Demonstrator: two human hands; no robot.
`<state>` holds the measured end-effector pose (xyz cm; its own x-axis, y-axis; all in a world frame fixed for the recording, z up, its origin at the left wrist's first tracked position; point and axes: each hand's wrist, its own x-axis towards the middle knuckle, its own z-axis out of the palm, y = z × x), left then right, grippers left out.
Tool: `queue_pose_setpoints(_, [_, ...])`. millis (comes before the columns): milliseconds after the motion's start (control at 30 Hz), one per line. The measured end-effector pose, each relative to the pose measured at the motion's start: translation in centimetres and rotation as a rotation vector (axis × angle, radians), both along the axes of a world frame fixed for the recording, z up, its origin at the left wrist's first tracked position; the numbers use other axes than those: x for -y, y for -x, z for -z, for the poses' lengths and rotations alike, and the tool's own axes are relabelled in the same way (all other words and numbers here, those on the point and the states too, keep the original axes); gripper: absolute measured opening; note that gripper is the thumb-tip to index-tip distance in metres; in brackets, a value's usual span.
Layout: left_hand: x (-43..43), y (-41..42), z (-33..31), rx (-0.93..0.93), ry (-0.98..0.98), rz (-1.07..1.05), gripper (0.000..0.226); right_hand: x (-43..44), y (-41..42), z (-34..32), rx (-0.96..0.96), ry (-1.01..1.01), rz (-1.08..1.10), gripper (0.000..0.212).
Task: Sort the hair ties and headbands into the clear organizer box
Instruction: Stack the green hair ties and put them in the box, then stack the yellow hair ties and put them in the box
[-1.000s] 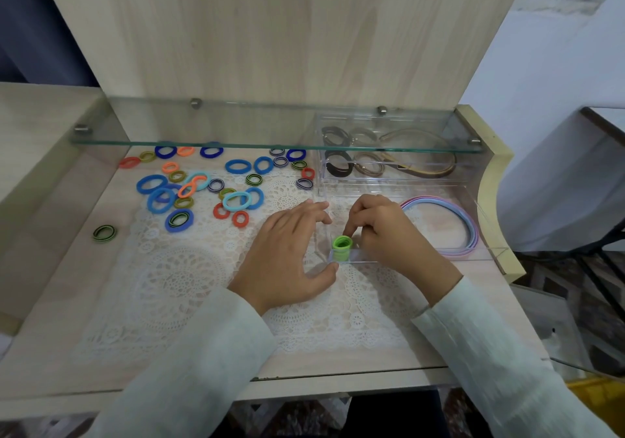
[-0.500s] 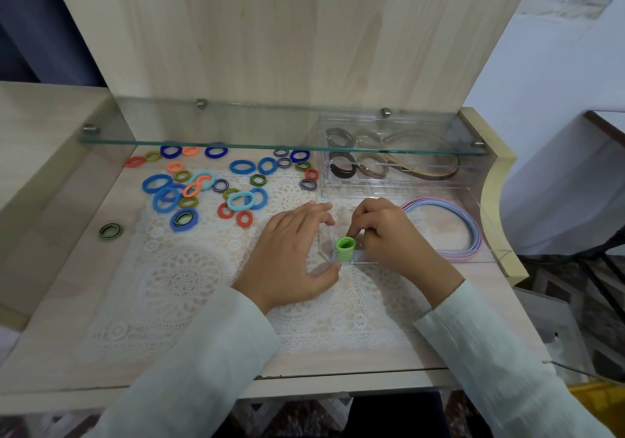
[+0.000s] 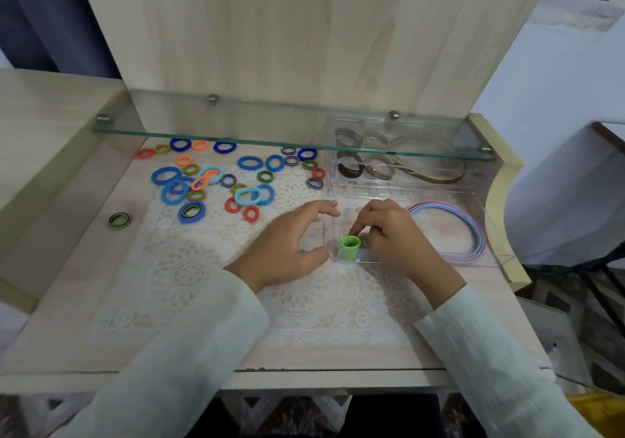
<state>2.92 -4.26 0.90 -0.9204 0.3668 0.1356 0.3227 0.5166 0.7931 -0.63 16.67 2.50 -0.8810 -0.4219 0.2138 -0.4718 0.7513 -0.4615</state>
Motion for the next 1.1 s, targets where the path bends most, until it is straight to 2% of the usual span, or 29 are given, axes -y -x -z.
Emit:
queue_pose_setpoints(100, [0.9, 0.0, -0.2, 0.054, 0.025, -0.039, 0.051, 0.3, 0.0, -0.3, 0.029, 0.045, 0.016, 0.044])
queue_pose_setpoints(167, [1.7, -0.2, -0.1, 0.018, 0.069, -0.11, 0.043, 0.4, 0.0, -0.5, 0.039, 0.125, 0.029, 0.045])
queue_pose_setpoints(267, [3.1, -0.5, 0.3, -0.109, 0.155, -0.2, 0.034, 0.3, 0.0, -0.6, 0.012, 0.273, 0.089, 0.045])
queue_pose_setpoints(367, [4.4, -1.0, 0.7, -0.194, 0.131, -0.27, 0.03, 1.3, -0.5, -1.1, -0.094, 0.347, 0.122, 0.042])
queue_pose_setpoints(500, [5.9, -1.4, 0.9, -0.322, 0.11, -0.37, 0.028, 4.3, -1.4, -1.9, -0.217, 0.417, 0.072, 0.041])
queue_pose_setpoints(633, [8.3, -1.1, 1.1, -0.465, 0.193, -0.483, 0.028, 8.3, -2.1, -2.0, -0.229, 0.444, -0.018, 0.038])
queue_pose_setpoints(767, [10.2, -1.2, 1.5, -0.52, 0.31, -0.554, 0.026, 11.6, -2.1, -0.7, -0.216, 0.349, -0.078, 0.038])
queue_pose_setpoints(900, [11.9, -1.0, 2.0, -0.58, 0.466, -0.647, 0.024, 13.8, -0.8, 1.0, -0.128, 0.194, -0.028, 0.042])
queue_pose_setpoints(1100, [12.4, -0.4, 3.1, -0.522, 0.536, -0.752, 0.033, 16.4, 0.4, 2.1, -0.139, -0.07, -0.087, 0.044])
